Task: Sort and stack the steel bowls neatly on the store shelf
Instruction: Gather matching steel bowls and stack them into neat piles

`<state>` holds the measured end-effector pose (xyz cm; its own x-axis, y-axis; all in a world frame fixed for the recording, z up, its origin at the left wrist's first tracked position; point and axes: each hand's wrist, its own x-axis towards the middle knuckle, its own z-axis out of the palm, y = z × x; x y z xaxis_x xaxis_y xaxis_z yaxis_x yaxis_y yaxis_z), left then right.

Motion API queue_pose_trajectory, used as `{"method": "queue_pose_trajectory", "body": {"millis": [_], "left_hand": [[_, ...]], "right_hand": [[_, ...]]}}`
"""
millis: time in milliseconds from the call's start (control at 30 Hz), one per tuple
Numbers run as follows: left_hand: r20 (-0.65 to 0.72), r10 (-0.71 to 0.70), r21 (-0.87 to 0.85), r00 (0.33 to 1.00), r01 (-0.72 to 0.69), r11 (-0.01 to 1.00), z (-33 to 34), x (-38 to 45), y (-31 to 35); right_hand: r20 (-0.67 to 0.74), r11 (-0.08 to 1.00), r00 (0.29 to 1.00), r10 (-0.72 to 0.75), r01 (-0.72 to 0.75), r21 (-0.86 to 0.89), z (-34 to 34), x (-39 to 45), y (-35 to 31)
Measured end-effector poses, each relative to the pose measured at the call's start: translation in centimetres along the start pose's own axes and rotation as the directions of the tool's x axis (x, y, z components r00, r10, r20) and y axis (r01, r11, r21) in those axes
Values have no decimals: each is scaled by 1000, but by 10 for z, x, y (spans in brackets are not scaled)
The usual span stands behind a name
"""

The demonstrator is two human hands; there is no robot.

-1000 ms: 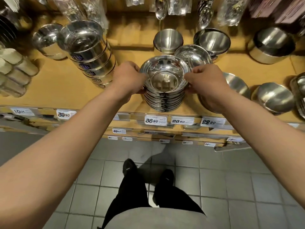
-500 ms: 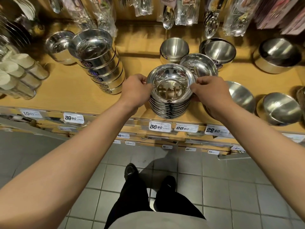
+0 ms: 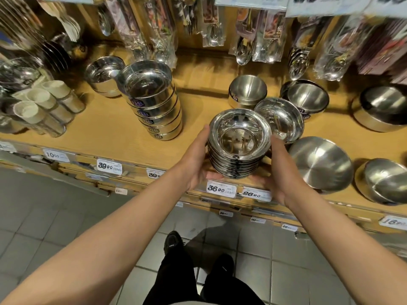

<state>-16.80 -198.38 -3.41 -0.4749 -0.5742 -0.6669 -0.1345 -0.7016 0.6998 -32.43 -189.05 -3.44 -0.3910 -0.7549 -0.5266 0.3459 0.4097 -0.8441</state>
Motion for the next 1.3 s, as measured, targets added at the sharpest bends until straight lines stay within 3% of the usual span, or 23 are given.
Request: {"method": "queue_pose_trajectory", "body": {"millis": [333, 667, 767, 833, 900, 1000, 1300], "left_hand": [[-73, 19, -10, 997, -20, 1000, -25, 12, 24], [-107, 23, -47, 994, -28, 999, -28, 20, 26], [-265, -18, -50, 964, 5, 999, -28, 1, 6], [-293, -43, 9, 955, 48, 999, -22, -12, -12], [-265, -60, 110, 962, 92, 990, -13, -20, -27], [-207, -30, 233, 978, 79, 969, 5, -22, -32], [-117, 57, 212, 992, -31, 977, 29, 1, -23]], "right_hand": [[33, 1000, 999, 17, -17, 13, 23, 27, -13], [19, 998, 998, 55, -55, 3, 5, 33, -22], [-80, 998, 997, 16, -20, -55, -27, 25, -27], [-214, 991, 975, -61, 34, -131, -54, 23, -34], [-314, 951, 935, -165, 67, -301, -77, 31, -42], [-345, 856, 907, -241, 31, -517, -95, 54, -53], [-310, 568, 921, -234, -129, -813, -95, 114, -58]]}}
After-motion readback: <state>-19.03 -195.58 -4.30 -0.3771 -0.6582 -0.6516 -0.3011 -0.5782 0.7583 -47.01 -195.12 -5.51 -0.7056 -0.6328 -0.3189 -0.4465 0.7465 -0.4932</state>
